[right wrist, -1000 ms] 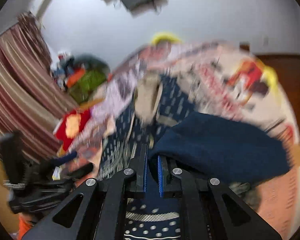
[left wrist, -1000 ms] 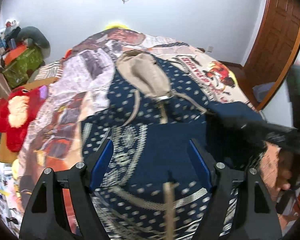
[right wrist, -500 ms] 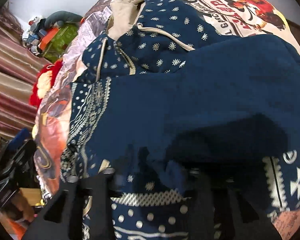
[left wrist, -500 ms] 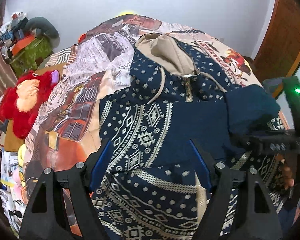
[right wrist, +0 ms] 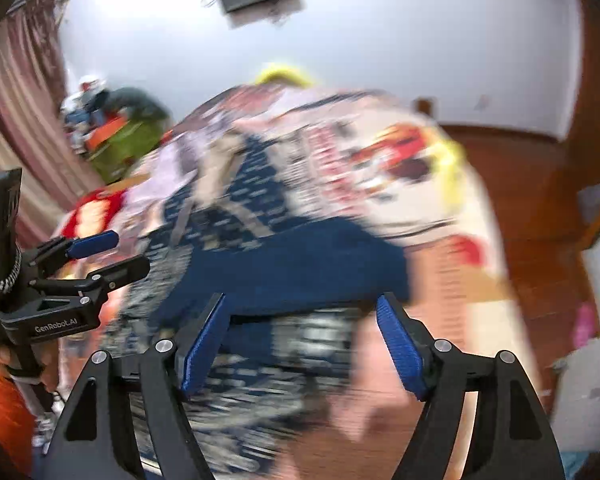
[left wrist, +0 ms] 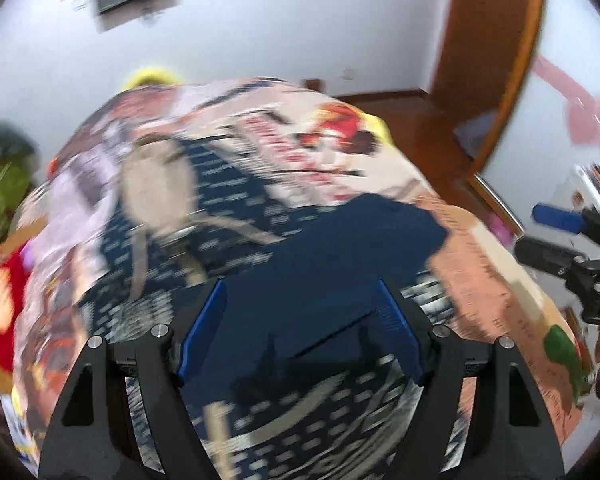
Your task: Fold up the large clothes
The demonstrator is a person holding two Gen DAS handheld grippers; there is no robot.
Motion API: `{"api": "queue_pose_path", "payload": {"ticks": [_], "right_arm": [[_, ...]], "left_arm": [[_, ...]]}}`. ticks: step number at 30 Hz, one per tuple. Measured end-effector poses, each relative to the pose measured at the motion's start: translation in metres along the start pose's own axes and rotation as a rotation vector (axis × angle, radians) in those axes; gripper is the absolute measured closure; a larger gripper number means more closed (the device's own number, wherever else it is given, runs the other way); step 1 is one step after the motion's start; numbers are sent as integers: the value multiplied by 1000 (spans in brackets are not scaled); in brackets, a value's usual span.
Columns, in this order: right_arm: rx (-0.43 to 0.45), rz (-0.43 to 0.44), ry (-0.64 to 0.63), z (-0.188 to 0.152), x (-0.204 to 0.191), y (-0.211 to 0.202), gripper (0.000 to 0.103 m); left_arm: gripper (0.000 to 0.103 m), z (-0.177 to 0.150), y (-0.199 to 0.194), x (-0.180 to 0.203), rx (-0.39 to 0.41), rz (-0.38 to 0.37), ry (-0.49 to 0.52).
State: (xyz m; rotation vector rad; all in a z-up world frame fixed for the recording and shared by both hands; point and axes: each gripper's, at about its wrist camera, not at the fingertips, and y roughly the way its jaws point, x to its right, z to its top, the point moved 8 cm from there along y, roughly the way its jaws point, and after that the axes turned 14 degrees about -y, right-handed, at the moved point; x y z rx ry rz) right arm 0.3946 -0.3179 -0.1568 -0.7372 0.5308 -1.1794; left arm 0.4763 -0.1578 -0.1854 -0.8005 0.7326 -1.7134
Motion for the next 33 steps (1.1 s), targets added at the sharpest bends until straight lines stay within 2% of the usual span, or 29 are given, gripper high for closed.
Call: {"api": "queue_pose_path", "payload": {"ticks": [3,5,7,11,12,13,14,15,21,25,29,33], "right_arm": [[6,-79,26,-20,43,-20,28],[-3,-102,60,-35,67,-28,28],[-18,-105,100,-52,85,-32,27],[-43,-93,152,-75,104,-28,27],[-48,-88,159,-79,104,-26,27],[-52,-84,164,-82,102,-22,27],[-56,-78,166,-85,102,-20,27],[-60,-68,167,-88,101,-18,27],[-69,-29,156,-90,88,-2,27],[-71,-1,151,-84,78,5,27],[-75,10,112,-74,61,9,27],[-74,28,66,-57,37,18,27]], "left_arm": [[27,-1,32,50,-46,-18,86],[27,-6,53,81,-91,-40,136],[27,-11,70,101,-114,-29,189],[28,-18,104,121,-81,124,346],[34,-19,112,120,-54,183,383],[40,-19,117,119,-42,213,400],[50,-19,122,119,-47,220,402],[63,-20,124,118,-57,217,394],[89,-10,115,105,-63,146,275],[93,10,85,95,-28,54,176],[93,32,46,65,6,-41,53],[93,46,13,9,69,-32,-42]]}}
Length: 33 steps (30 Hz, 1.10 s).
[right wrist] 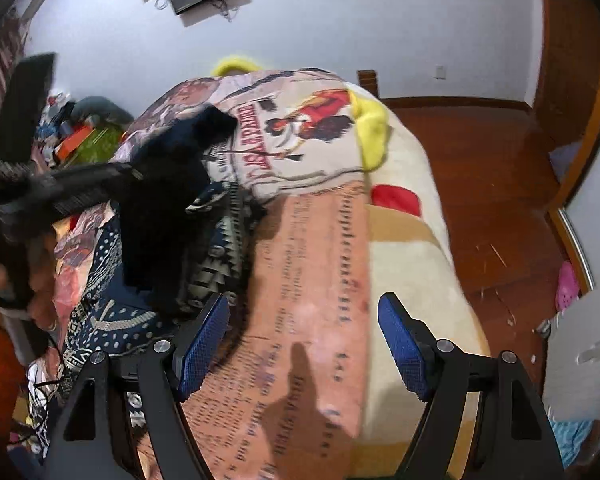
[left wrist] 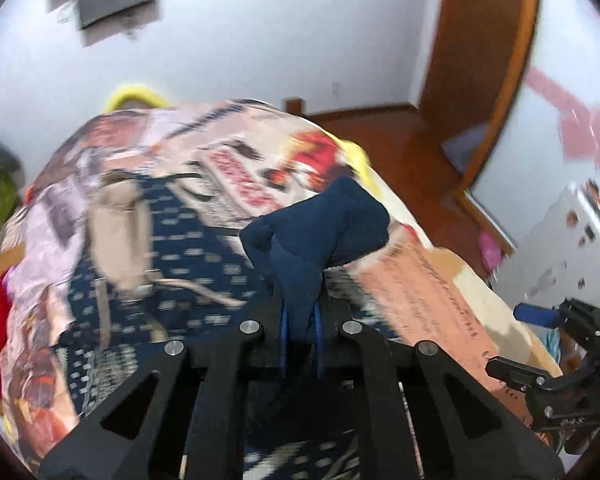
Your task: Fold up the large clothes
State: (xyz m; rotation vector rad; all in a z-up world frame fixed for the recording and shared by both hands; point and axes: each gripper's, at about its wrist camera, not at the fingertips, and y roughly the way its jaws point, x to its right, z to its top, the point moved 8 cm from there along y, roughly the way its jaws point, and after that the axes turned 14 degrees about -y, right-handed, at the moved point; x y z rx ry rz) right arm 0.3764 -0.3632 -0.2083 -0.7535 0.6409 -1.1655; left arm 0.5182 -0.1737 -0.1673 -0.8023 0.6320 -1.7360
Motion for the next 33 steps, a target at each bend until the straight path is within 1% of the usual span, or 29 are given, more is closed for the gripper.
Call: {"api": "queue_pose_path", "payload": {"ticks": [5,6,7,9,12,16,17,19,22,23,24,25,27,28,31,33], "right_arm": [[-15,29,-71,19,-39,20,27],[-19,32,-88,23,-48,25,27],[-22,34,-103,27,-56,30,27],[-28,37,-122,34,-69,41,27],[-48,42,-139,40,-86,60,27],[-84,-26,-170,43,-93,87,27],[-101,-41,-178,43,-93,94,27],[-150,-58,-186,40,-93,110,27],[-216,-38,-175,31,-96,128,27],[-228,-33,-175,29,-98,131,27],[-239,-28,-180,27,-100,134,27],[-249,-23,-190,26,-103,137,27],[-261,-23,-207,24,-107,141,27],[-264,-25,-216,23,-109,142,27],[-265,-30,-238,24,-111,145,27],[-268,-24,-239,24,-109,146,26]], "left_arm": [[94,3,-23,-92,32,67,-109],[94,2,-25,-108,29,68,-127],[94,-2,-26,-132,21,78,-158],[94,-9,-26,-161,5,82,-206],[94,-29,-20,-202,-38,60,-270],[94,-67,2,-241,-107,92,-277],[94,-81,12,-253,-136,105,-282],[94,-98,24,-268,-169,112,-304],[93,-122,39,-289,-205,120,-348],[92,-129,42,-294,-215,124,-359],[88,-134,44,-299,-224,125,-369],[87,-139,45,-303,-233,128,-383],[72,-147,44,-311,-243,142,-414],[70,-150,42,-316,-239,153,-425],[63,-155,31,-326,-230,156,-458],[50,-156,19,-334,-210,183,-472]]}}
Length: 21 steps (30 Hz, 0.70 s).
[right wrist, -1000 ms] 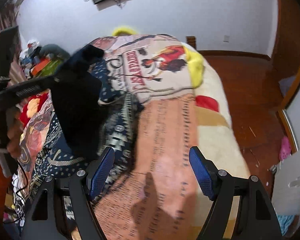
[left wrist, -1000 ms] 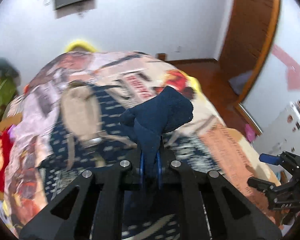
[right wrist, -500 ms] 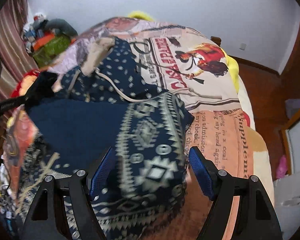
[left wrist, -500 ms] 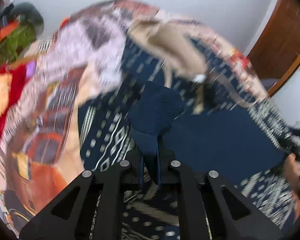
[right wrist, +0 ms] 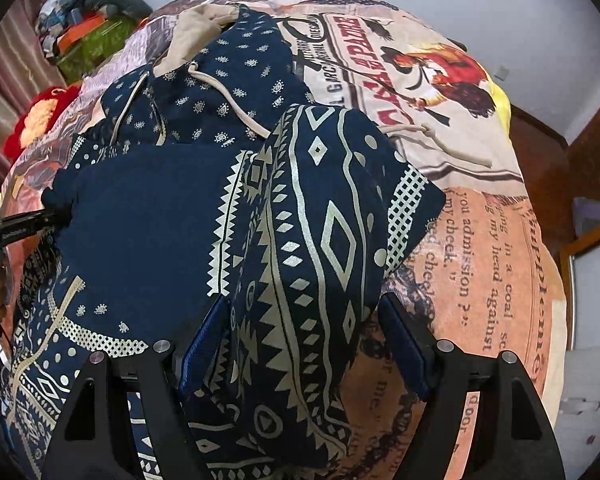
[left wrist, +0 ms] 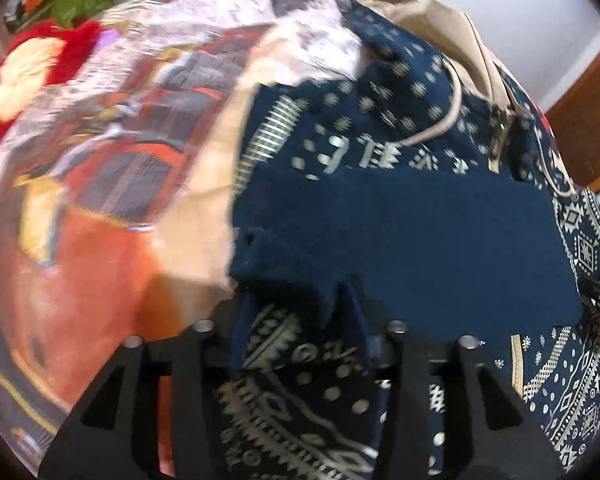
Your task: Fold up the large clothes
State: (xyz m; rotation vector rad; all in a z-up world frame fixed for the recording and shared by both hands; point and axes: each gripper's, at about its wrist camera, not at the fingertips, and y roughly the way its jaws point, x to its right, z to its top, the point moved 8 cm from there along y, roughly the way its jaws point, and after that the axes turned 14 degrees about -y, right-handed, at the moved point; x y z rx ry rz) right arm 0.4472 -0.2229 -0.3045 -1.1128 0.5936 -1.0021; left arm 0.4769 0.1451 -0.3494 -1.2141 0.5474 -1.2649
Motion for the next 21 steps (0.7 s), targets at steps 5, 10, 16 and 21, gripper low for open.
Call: {"api": "queue_pose_path", "payload": {"ticks": [5,10,16,21], "right_arm": [[-9,17,31,4,7,-7,26],[82,25,30,43,17,-44,25],[202,65,58,119,22,-73,24],[225,82,85,178,29,-57,22]], "left_arm": [[49,9,-32,-14,69,97,51],[49,41,-71,12,150,92,130],[34,106,-91,68,232,-2,122],[31,156,-70,85,249,-3,48]]}}
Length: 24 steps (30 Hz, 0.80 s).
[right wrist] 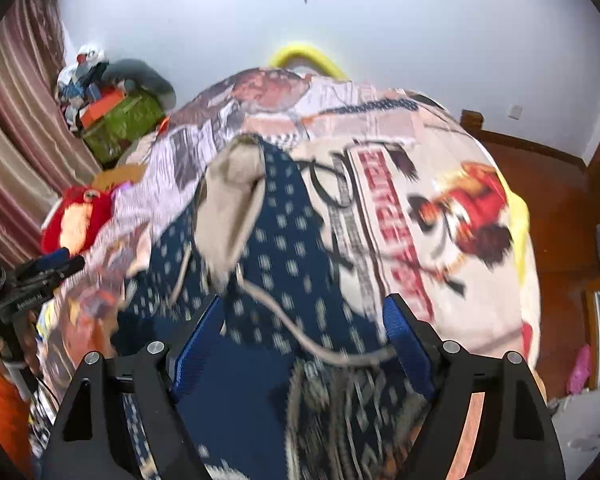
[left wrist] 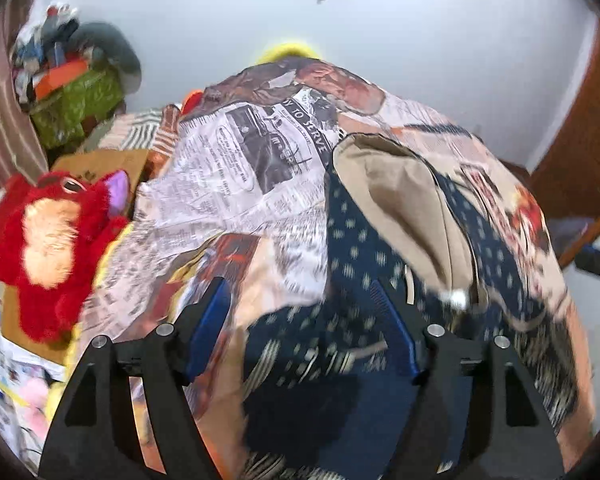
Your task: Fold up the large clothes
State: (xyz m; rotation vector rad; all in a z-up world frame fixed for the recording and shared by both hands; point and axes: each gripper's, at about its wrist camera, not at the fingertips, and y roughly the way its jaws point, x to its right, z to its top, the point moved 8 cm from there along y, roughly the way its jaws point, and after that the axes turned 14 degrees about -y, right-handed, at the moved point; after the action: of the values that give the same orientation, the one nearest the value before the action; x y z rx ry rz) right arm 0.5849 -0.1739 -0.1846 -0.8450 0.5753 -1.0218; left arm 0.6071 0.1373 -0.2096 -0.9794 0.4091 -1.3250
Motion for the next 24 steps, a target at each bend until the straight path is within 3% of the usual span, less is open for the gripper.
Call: {"api": "queue_pose_path", "payload": {"ticks": [8,13,15,16,18,19,20,22,24], "right_arm": [[-69,23,69,33,11,94,22],[-88,100,163,39,13,154,22],[-75,76,152,43,12,165,22],[-61,65,139,45,11,166,22],[-40,61,100,51,3,170,25],[-31,58,82,52,0,170,28],[-27,55,62,52,-4,171,34],[-24,32,10,52,-12,170,45],[-24,18,-28,51,-18,169,64]], "left_arm": [[31,21,93,2,-106,-5,-124],[32,15,131,15,-182,-103,-186],[34,17,138,24,-182,-135,-188],[37,17,142,29,-190,-150,-184],[57,13,150,38,-230,-174,-197],[59,10,154,42,-247,-176,-208],[61,9,155,44,-240,-161,-214],[76,6,153,52,-226,-146,-179],[89,4,149,57,-225,-143,-152]]}}
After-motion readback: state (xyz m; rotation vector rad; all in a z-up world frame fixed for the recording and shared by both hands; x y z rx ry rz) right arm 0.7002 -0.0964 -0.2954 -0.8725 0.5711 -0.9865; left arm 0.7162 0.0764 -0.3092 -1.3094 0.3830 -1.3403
